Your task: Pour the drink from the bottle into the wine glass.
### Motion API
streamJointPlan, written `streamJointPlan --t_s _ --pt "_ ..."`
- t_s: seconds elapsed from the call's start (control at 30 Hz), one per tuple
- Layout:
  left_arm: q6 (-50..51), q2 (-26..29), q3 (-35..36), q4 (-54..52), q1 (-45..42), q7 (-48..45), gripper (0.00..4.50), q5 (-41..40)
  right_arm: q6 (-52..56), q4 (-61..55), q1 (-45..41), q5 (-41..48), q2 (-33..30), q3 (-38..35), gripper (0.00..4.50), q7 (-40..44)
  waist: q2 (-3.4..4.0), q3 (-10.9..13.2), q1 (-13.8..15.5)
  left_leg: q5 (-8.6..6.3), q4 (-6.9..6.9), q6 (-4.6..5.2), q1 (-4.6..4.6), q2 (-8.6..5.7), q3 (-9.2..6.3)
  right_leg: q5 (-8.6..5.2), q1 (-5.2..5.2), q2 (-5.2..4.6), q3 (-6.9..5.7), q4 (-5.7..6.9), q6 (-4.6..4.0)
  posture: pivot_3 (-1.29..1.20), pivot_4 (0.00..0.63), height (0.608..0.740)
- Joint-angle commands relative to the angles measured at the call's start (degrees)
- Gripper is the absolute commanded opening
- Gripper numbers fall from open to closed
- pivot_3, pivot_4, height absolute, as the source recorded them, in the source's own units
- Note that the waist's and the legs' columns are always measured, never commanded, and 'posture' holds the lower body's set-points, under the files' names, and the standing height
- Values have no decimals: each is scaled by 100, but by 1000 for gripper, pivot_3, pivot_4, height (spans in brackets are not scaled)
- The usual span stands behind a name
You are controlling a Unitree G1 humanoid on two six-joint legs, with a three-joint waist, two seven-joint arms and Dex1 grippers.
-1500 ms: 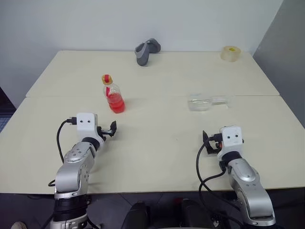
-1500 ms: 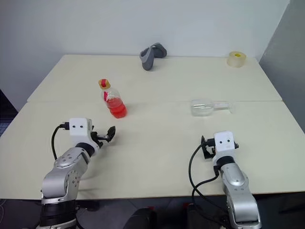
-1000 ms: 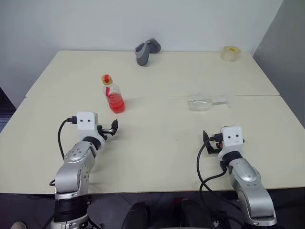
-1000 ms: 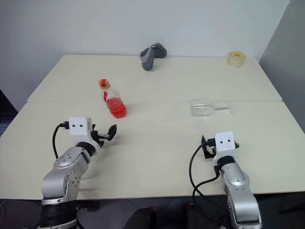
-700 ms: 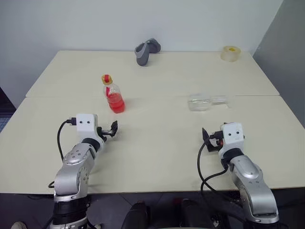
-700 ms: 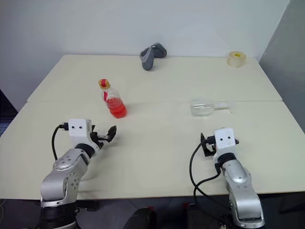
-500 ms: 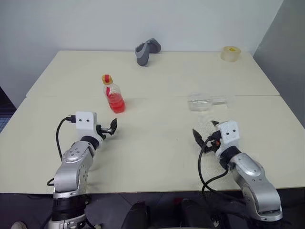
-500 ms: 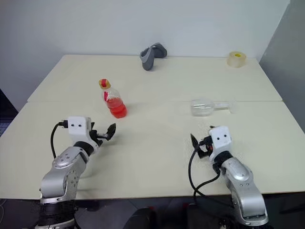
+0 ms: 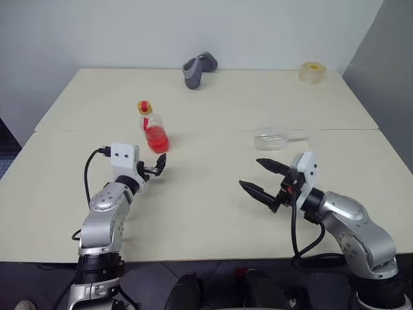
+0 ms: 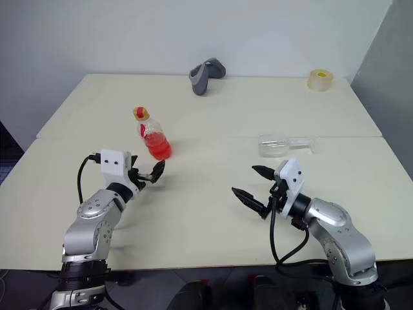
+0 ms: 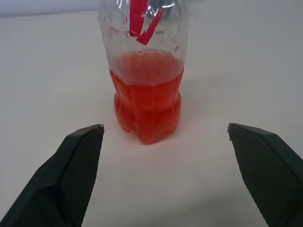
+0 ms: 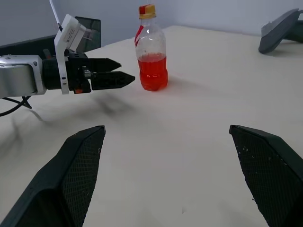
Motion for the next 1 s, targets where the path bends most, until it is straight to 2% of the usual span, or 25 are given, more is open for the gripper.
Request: streamJointPlan --t_s 0.03,0.5,1.0 --pt "-389 -12 -48 197 -208 56 4500 149 -190 -77 -20 -35 87 61 4474 -152 0 0 1 3 1 -6 0 0 1 0 0 0 0 0 0 0 150 740" --pt "-1233 -149 -95 1486 -1044 -19 4500 219 -295 -184 35 -258 16 148 4474 -443 0 0 6 7 2 -12 -3 -1 2 0 -1 -2 0 0 0 0 150 740" --pt "-2320 -206 -90 3234 -2022 43 4500 406 -86 -376 74 -118 -43 20 4474 -704 -2 -1 4 8 4 -14 -4 -2 3 0 -2 -2 0 1 1 0 150 740"
